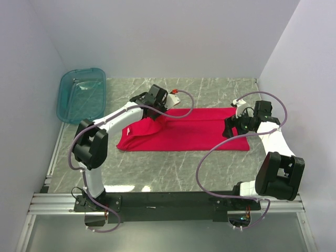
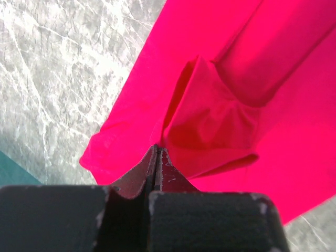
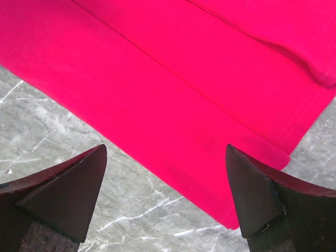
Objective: Fold and stack the t-shirts
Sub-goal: Fold the tshirt
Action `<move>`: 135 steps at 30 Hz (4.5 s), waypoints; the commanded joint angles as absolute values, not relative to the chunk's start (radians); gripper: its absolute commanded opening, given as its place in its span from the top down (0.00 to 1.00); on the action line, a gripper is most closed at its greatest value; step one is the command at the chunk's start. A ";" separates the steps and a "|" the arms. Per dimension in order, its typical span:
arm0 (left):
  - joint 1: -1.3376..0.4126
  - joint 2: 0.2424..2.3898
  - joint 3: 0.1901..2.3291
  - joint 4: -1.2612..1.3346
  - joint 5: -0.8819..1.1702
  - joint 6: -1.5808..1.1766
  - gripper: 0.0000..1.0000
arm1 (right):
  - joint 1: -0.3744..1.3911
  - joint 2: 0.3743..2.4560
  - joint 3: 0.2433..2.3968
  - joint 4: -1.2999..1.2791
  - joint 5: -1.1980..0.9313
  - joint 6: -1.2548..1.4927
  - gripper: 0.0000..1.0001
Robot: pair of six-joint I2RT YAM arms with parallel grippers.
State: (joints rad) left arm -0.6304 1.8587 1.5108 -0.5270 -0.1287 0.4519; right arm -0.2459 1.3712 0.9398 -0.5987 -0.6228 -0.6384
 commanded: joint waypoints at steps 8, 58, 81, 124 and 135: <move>-0.595 1.924 1.592 -0.446 -0.127 0.548 1.00 | -0.256 1.350 0.945 -0.597 -0.647 -0.650 0.00; -0.554 2.089 1.689 -0.305 -0.124 0.629 1.00 | -0.270 1.362 0.942 -0.597 -0.658 -0.657 0.00; -0.463 1.965 1.827 -0.394 -0.284 0.138 0.42 | -0.275 1.347 0.942 -0.603 -0.666 -0.653 0.00; -0.457 2.143 1.779 -0.547 -0.388 0.112 0.96 | -0.284 1.344 0.940 -0.618 -0.681 -0.653 0.00; -0.391 1.947 1.622 -0.479 -0.388 -0.030 0.01 | -0.293 1.344 0.943 -0.626 -0.695 -0.664 0.00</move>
